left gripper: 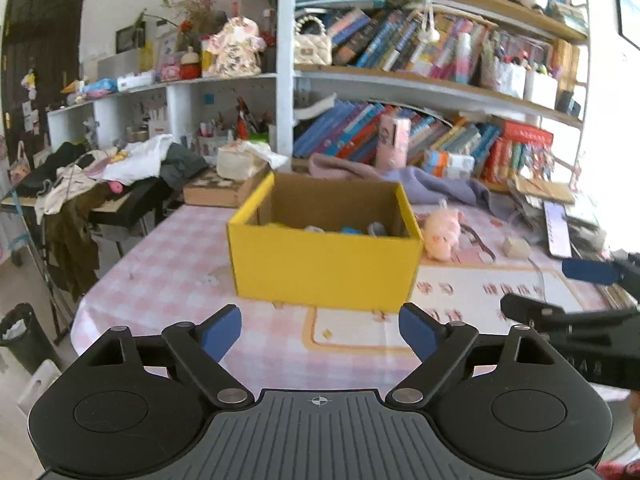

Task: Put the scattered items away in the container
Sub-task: 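Withdraw both tools from the box toward the pink plush pig and cream block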

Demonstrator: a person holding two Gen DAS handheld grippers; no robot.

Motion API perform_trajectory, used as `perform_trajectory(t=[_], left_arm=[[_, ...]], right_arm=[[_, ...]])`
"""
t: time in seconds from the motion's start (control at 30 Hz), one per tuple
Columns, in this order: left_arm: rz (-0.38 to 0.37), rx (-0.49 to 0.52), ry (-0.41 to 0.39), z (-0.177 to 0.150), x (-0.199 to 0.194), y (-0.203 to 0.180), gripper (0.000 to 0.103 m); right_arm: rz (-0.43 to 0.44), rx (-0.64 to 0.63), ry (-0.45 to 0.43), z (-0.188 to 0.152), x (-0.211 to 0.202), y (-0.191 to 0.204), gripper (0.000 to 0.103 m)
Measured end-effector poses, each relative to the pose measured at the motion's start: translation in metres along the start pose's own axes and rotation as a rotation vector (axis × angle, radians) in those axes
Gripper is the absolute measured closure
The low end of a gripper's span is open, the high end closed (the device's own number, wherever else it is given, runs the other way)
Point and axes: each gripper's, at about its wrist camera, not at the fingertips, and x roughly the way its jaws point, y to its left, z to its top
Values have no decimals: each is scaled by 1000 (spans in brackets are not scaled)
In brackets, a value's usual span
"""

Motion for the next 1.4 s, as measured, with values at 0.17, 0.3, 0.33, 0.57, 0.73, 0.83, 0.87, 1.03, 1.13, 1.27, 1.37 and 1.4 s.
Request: perform_trajectory(t=[0.17, 0.3, 0.33, 0.57, 0.73, 0.83, 0.87, 1.03, 1.13, 1.27, 1.37, 1.4], left_arm=[[-52, 46, 12, -5, 1, -15, 13], [-91, 104, 21, -7, 4, -31, 9], [-100, 117, 23, -7, 5, -35, 8], [-180, 192, 38, -7, 16, -61, 7], [-256, 256, 57, -8, 24, -85, 7], [-294, 289, 68, -8, 31, -98, 7], [-305, 298, 72, -8, 33, -102, 7], [-346, 314, 95, -6, 47, -116, 7], [-362, 322, 105, -3, 57, -123, 7], [-377, 344, 104, 2, 69, -133, 7], [-385, 362, 95, 7, 79, -141, 7], [-385, 367, 95, 9, 84, -143, 6]], right_arm=[[-42, 11, 28, -14, -12, -7, 21], [-91, 35, 44, -22, -19, -16, 17], [-104, 45, 51, -24, -20, -19, 17], [-226, 19, 70, -39, -22, -35, 15], [-256, 101, 116, -46, -25, -59, 15], [-277, 132, 139, -49, -24, -69, 14], [-281, 138, 146, -50, -23, -72, 14], [-298, 147, 177, -54, -18, -85, 14], [-308, 153, 190, -56, -14, -91, 14], [-322, 165, 201, -55, -5, -102, 14], [-331, 175, 204, -52, 3, -111, 14], [-332, 177, 203, -51, 6, -114, 14]])
